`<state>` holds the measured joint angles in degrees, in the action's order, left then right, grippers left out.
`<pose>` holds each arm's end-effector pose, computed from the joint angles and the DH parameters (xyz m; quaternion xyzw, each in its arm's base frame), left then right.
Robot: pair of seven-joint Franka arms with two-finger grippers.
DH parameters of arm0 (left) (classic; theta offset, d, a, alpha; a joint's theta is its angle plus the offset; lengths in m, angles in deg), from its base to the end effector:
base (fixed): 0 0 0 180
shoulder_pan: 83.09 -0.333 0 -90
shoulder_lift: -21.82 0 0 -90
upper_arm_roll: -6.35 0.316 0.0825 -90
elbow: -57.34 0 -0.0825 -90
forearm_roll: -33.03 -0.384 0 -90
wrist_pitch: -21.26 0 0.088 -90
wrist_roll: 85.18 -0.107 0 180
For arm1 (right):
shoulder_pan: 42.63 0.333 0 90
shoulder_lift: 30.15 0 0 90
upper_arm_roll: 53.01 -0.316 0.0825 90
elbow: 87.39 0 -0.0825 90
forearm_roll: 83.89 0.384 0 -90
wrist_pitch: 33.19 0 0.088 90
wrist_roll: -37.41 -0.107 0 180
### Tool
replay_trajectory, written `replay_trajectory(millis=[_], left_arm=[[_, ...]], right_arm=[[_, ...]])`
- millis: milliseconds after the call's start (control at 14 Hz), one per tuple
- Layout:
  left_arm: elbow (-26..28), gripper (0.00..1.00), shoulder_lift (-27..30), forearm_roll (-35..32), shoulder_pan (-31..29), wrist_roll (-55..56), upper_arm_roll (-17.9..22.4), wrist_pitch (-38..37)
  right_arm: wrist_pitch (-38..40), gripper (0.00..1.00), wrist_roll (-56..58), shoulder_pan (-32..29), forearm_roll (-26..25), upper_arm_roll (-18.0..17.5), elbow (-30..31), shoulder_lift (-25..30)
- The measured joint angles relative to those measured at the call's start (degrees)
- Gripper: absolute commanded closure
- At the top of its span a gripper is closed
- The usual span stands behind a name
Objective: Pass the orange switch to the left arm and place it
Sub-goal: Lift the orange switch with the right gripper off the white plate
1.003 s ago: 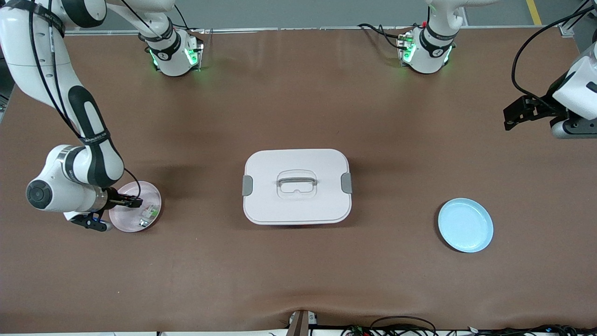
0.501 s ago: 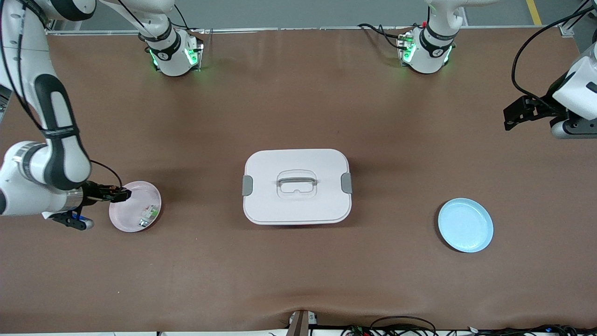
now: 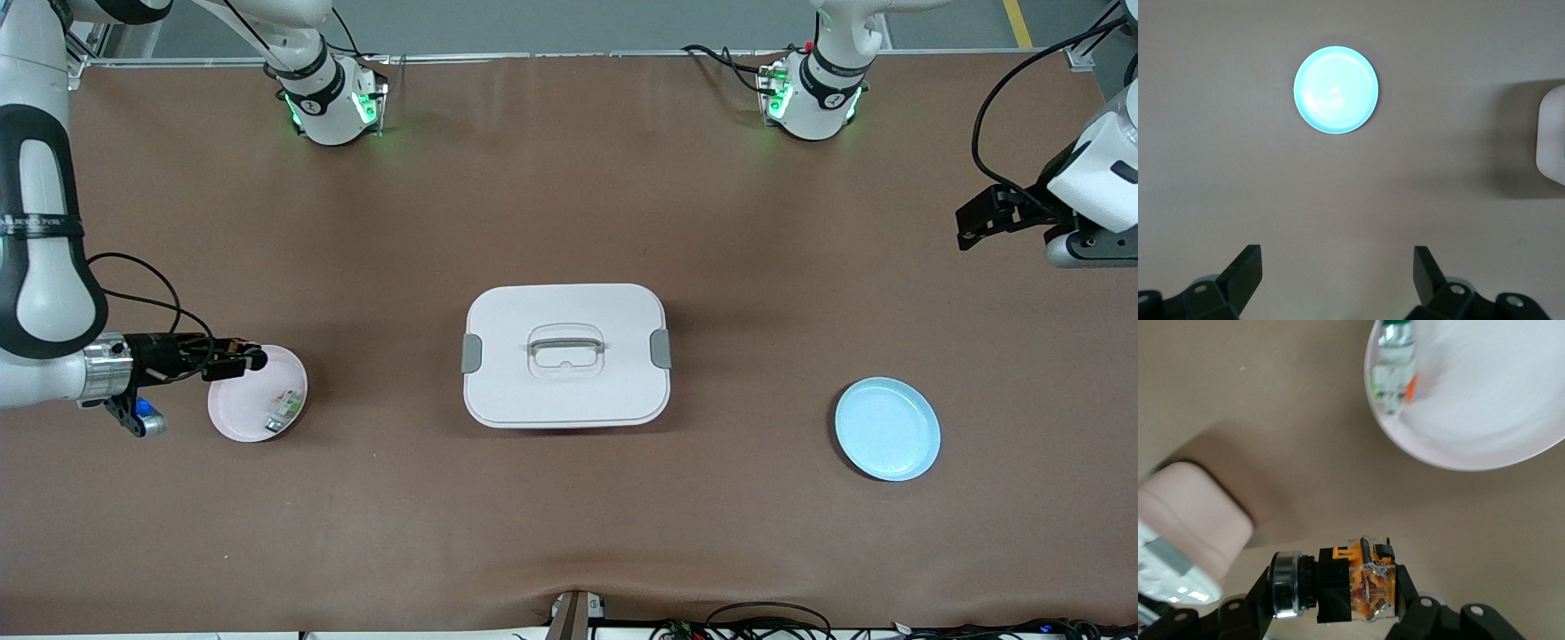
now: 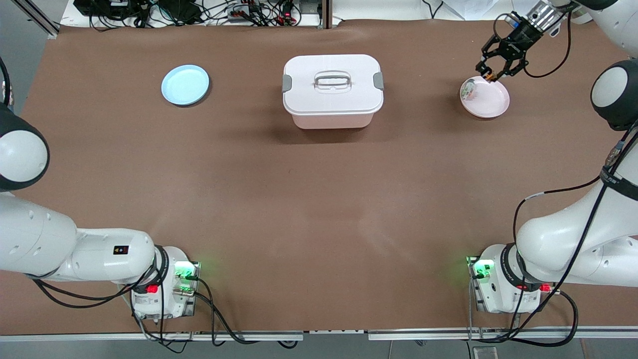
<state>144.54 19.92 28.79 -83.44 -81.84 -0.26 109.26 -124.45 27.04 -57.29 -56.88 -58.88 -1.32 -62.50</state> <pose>0.5591 -0.0520 0.6263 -0.9990 0.0245 0.0065 0.0357 0.6495 -0.0620 0.3245 -0.9153 0.2161 0.2302 0.2503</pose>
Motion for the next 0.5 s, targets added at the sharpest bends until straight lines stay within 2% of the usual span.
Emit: replay_trajectory(millis=[287,501], left_arm=[[0.0,0.00,0.0,3.2,0.1,0.2,0.0,0.0],[0.0,0.00,-0.8,4.0,0.9,5.3,-0.8,0.0]], right_arm=[[2.1,0.99,-12.2,3.6,7.7,-0.4,0.0,2.7],[2.0,0.99,-22.3,7.7,11.9,-0.5,0.0,4.5]])
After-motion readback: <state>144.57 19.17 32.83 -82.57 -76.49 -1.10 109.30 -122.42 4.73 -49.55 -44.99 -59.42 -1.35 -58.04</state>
